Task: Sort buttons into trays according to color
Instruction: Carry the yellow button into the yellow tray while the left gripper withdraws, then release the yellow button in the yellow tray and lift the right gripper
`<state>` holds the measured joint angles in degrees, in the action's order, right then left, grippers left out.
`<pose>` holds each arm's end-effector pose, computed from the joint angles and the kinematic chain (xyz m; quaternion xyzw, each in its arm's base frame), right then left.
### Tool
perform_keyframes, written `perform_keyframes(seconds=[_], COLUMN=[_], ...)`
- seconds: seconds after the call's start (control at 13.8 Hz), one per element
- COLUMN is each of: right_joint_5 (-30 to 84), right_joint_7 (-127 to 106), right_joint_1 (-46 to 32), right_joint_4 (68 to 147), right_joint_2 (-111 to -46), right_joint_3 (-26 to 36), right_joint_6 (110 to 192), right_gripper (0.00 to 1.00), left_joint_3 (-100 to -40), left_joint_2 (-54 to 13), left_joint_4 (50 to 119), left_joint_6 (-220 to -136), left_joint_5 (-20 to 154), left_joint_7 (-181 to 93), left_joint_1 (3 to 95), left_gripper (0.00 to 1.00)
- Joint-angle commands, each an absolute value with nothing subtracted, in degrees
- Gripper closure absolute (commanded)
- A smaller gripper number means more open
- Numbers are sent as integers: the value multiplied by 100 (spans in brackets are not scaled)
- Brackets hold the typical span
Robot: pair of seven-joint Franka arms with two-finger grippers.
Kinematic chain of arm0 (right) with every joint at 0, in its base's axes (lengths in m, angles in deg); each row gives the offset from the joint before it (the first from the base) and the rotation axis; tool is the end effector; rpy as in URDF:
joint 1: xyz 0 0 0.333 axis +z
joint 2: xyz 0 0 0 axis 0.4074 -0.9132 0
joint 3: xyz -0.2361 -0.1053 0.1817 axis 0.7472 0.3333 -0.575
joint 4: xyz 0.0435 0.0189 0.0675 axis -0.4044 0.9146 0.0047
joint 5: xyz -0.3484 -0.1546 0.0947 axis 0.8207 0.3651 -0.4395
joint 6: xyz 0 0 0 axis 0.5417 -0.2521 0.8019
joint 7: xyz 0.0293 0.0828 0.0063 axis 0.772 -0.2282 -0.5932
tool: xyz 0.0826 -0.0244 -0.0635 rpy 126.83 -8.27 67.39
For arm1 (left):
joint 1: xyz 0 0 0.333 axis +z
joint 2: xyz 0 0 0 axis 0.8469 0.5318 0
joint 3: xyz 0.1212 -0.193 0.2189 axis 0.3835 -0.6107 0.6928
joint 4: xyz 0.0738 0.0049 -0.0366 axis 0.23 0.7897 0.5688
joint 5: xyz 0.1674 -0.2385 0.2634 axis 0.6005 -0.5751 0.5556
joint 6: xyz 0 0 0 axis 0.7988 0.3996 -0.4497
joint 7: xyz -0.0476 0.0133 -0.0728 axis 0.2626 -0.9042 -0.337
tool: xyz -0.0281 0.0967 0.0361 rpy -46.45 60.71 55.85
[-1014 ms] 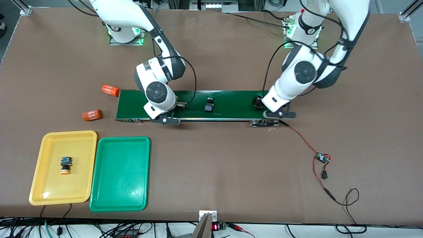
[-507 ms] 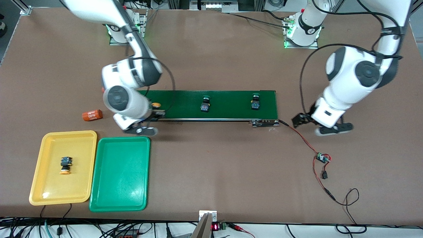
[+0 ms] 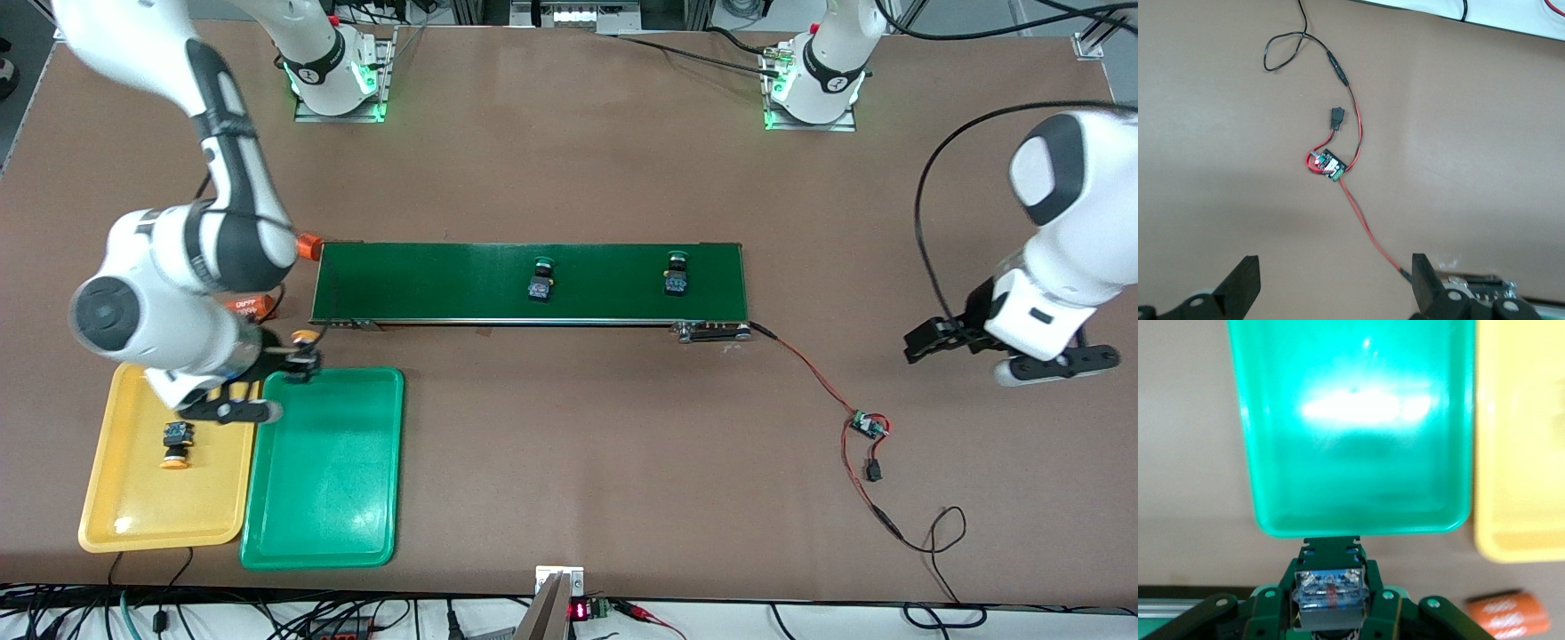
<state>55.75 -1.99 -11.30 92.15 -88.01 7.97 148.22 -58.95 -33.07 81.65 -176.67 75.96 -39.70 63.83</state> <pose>0.6990 0.0807 0.3474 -0.9993 0.0069 0.0314 0.0200 0.6405 -0.0044 0.4754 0.9943 0.0894 0.0551 0.0188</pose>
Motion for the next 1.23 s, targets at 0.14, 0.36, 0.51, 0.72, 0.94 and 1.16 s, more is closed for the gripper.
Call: perform_keyframes(seconds=[0.14, 0.36, 0.51, 0.72, 0.94, 1.16], right_joint_5=[5622, 5622, 5622, 5631, 5631, 5588], right_joint_7=[-1382, -2015, -2157, -2175, -2184, -2333], right_joint_1=[-1981, -2368, -2448, -2492, -2501, -2519], right_joint_4=[8461, 8452, 8452, 8461, 8461, 8470], right_joint_2=[-9795, -10270, -10473, -10623, -10632, -10562], right_joint_3=[723, 723, 723, 723, 723, 723], right_joint_6=[15601, 16402, 16763, 17010, 17019, 16993], right_gripper=[73, 73, 72, 67, 2, 0], left_joint_3=[-5673, -5673, -5673, -5673, -5664, -5673], left_joint_2=[-3244, -3138, -3138, -3130, -3138, -3130], left_joint_4=[6890, 6377, 6465, 6509, 6535, 6456], left_joint_6=[-16016, -15617, -15556, -15573, -15582, -15573], left_joint_5=[7582, 7600, 7599, 7529, 7599, 7564], left_joint_7=[-4274, -4353, -4712, -4767, -4731, -4722], left_joint_1=[6341, 6367, 6367, 6394, 6385, 6394], left_gripper=[0, 0, 0, 0, 0, 0])
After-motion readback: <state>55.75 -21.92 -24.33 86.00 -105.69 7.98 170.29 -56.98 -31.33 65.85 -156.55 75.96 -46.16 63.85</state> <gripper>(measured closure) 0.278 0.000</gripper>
